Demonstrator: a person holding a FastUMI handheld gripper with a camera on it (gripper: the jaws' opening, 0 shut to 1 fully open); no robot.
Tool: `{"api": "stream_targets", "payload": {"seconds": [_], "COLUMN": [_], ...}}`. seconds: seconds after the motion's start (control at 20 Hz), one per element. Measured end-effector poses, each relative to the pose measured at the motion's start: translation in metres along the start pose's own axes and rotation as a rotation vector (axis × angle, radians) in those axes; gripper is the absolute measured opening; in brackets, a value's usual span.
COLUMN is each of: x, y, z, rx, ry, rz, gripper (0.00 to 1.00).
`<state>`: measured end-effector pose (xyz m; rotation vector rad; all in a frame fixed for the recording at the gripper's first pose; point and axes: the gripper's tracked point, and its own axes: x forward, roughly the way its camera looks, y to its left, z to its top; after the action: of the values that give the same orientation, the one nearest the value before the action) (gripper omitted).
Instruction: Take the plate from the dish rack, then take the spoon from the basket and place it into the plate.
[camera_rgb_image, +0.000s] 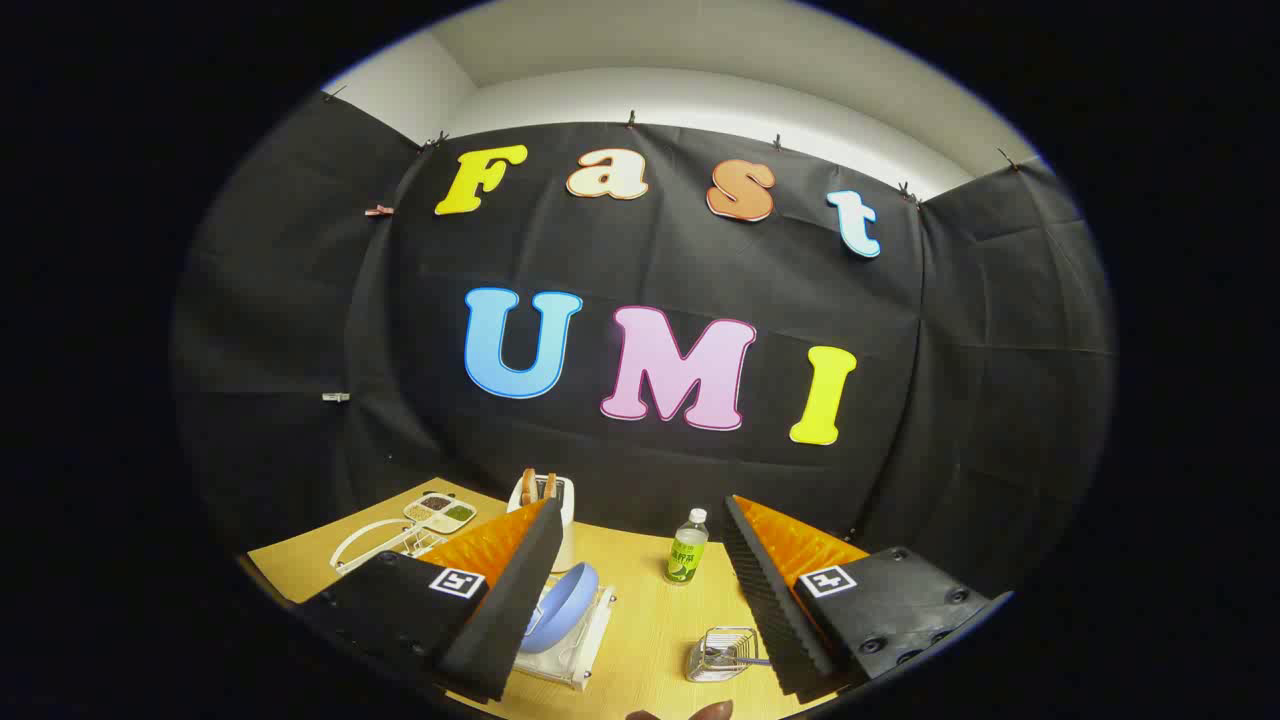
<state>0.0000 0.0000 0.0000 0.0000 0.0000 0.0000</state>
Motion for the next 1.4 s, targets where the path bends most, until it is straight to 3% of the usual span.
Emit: {"api": "stream_targets", "payload": {"seconds": [0.85, 1.4], "x": [0.026, 0.083], "y": [0.019, 0.053], "z": [-0.033, -0.169], "rx": [0.017, 0.089], "ry": [0.105, 0.549], "rz": [-0.029, -0.015], "gripper": [0.98, 0.98]}}
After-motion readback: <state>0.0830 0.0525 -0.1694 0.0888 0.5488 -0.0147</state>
